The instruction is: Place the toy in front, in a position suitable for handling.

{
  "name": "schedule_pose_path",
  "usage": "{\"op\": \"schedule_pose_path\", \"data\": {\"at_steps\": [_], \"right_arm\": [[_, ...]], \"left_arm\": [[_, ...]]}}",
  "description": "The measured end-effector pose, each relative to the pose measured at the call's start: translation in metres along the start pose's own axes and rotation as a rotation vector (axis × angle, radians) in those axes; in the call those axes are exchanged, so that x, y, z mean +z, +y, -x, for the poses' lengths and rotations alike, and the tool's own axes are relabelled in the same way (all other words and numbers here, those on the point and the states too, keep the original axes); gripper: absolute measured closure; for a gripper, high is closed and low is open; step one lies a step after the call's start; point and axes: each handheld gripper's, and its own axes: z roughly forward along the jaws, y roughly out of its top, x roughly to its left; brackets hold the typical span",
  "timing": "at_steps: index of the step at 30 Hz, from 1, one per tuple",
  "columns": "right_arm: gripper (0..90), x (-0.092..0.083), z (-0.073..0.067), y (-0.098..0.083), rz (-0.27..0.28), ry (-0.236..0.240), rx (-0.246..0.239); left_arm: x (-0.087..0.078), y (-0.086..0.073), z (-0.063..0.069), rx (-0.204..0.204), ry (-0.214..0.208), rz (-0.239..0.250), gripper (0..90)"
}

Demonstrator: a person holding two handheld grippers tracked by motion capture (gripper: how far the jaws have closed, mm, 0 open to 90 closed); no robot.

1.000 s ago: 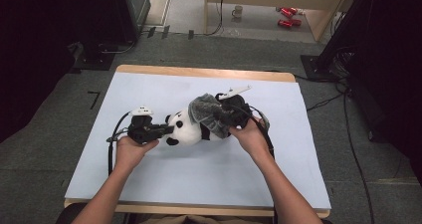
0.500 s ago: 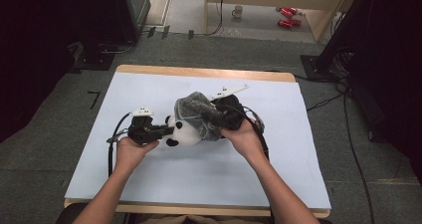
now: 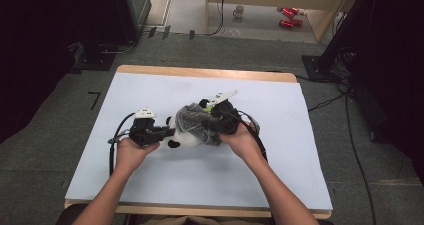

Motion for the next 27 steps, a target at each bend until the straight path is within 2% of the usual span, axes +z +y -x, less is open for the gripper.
{"op": "schedule_pose_path", "data": {"at_steps": [2, 6, 9, 12, 16, 18, 20, 23, 27], "right_arm": [[83.3, -0.004, 0.004, 0.001, 0.007, -0.026, 0.004], [83.3, -0.015, 0.02, 0.002, 0.027, -0.073, 0.058], [83.4, -0.022, 0.029, 0.002, 0.043, -0.058, 0.104], [83.3, -0.028, 0.031, 0.003, 0.071, -0.05, 0.112], [83.4, -0.045, 0.035, 0.009, 0.161, -0.008, 0.15], [83.4, -0.057, 0.038, 0.013, 0.208, -0.008, 0.169], [83.4, -0.066, 0.042, 0.018, 0.231, -0.012, 0.175], [83.4, -0.072, 0.046, 0.023, 0.238, -0.008, 0.165], [83.4, -0.063, 0.049, 0.025, 0.219, 0.037, 0.172]], "left_arm": [[0.0, 0.0, -0.001, -0.004, -0.003, -0.002, 82.3], [0.0, -0.001, -0.001, -0.008, -0.007, 0.001, 82.2], [0.0, -0.001, -0.001, -0.012, -0.011, 0.002, 82.2], [0.0, -0.001, -0.003, -0.015, -0.015, 0.0, 82.1], [-0.001, -0.002, -0.004, -0.014, -0.023, -0.006, 82.0], [-0.001, -0.003, -0.002, -0.001, -0.029, -0.02, 81.9], [-0.001, -0.003, -0.001, 0.007, -0.03, -0.022, 81.8], [-0.001, -0.004, -0.001, 0.004, -0.039, -0.023, 81.2], [-0.003, -0.004, -0.003, -0.007, -0.052, -0.012, 78.2]]}}
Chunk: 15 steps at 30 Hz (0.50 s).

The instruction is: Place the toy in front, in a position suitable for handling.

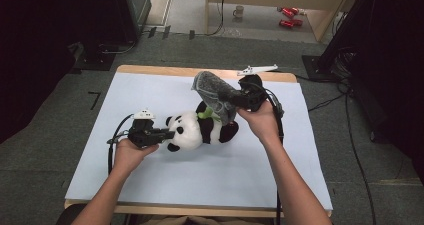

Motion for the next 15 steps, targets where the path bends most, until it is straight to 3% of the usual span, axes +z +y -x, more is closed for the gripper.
{"op": "schedule_pose_path", "data": {"at_steps": [5, 10, 12, 15], "right_arm": [[83.4, 0.019, 0.003, -0.005, -0.053, 0.03, 0.008], [83.4, 0.023, 0.003, -0.006, -0.064, 0.03, 0.013], [83.4, 0.023, 0.004, -0.006, -0.064, 0.032, 0.013], [83.4, 0.022, 0.006, -0.006, -0.064, 0.037, 0.017]], "left_arm": [[-0.005, 0.002, 0.001, 0.018, -0.003, 0.043, 60.6], [-0.005, 0.007, 0.006, 0.047, -0.054, 0.174, 37.7], [0.002, 0.011, 0.006, 0.069, -0.027, 0.166, 32.0], [0.015, 0.017, 0.005, 0.065, -0.014, 0.123, 27.5]]}}
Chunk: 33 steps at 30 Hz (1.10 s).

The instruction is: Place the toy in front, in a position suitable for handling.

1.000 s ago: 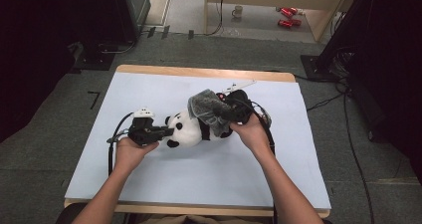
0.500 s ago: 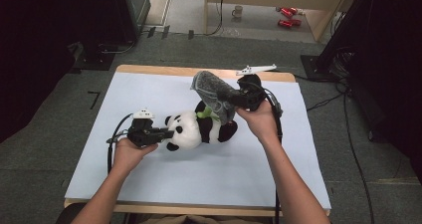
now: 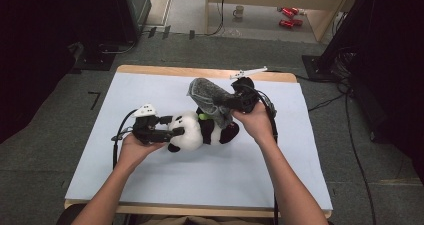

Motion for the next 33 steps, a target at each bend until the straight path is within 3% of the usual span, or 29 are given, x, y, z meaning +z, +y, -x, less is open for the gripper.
{"op": "schedule_pose_path", "data": {"at_steps": [2, 6, 10, 16, 20, 22, 27, 33], "right_arm": [[83.4, -0.001, 0.0, 0.001, 0.002, 0.004, 0.0], [83.3, -0.004, 0.001, 0.005, 0.02, 0.031, 0.008], [83.4, -0.007, -0.002, 0.013, 0.033, 0.059, 0.002], [83.3, -0.003, -0.015, 0.012, 0.004, 0.132, -0.033], [83.3, 0.007, -0.026, -0.002, -0.055, 0.16, -0.055], [83.4, 0.016, -0.029, -0.012, -0.099, 0.142, -0.074], [83.5, 0.037, -0.023, -0.032, -0.177, 0.118, -0.082], [83.4, 0.041, -0.023, -0.034, -0.189, 0.047, -0.173]], "left_arm": [[0.004, -0.001, -0.002, -0.015, -0.007, 0.008, 27.1], [0.005, -0.003, -0.005, -0.003, -0.039, -0.036, 43.0], [0.003, -0.004, 0.004, 0.064, -0.042, -0.056, 54.1], [-0.001, -0.009, 0.016, 0.223, -0.042, -0.067, 58.6], [-0.001, -0.011, 0.015, 0.21, -0.034, -0.05, 58.7], [-0.001, -0.011, 0.015, 0.202, -0.038, -0.049, 58.7], [0.0, -0.012, 0.014, 0.193, -0.041, -0.049, 58.6], [0.0, -0.013, 0.017, 0.207, -0.029, -0.051, 59.3]]}}
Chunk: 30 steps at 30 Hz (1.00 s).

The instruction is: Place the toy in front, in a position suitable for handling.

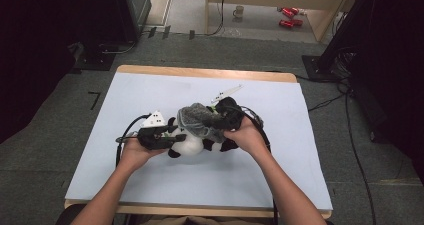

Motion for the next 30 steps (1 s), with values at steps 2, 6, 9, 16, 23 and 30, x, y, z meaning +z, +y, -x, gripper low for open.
{"op": "schedule_pose_path", "data": {"at_steps": [2, 6, 9, 16, 23, 30], "right_arm": [[83.5, -0.002, 0.006, -0.001, 0.005, -0.01, 0.015], [83.5, -0.009, 0.019, -0.004, 0.027, -0.045, 0.042], [83.5, -0.017, 0.028, -0.006, 0.028, -0.088, 0.067], [83.6, -0.032, 0.034, -0.005, 0.041, -0.122, 0.111], [83.6, -0.048, 0.014, 0.019, 0.146, -0.08, 0.08], [83.6, -0.035, 0.0, 0.031, 0.127, -0.003, 0.062]], "left_arm": [[0.0, 0.0, 0.001, -0.005, 0.003, 0.001, 59.6], [0.0, 0.0, -0.001, -0.018, 0.001, 0.004, 59.7], [-0.001, -0.001, -0.001, -0.02, -0.002, 0.004, 59.6], [-0.001, 0.0, -0.001, -0.022, 0.002, 0.006, 59.5], [-0.001, -0.001, 0.0, -0.024, 0.004, 0.012, 59.3], [-0.001, -0.001, -0.001, -0.04, 0.002, 0.011, 58.5]]}}
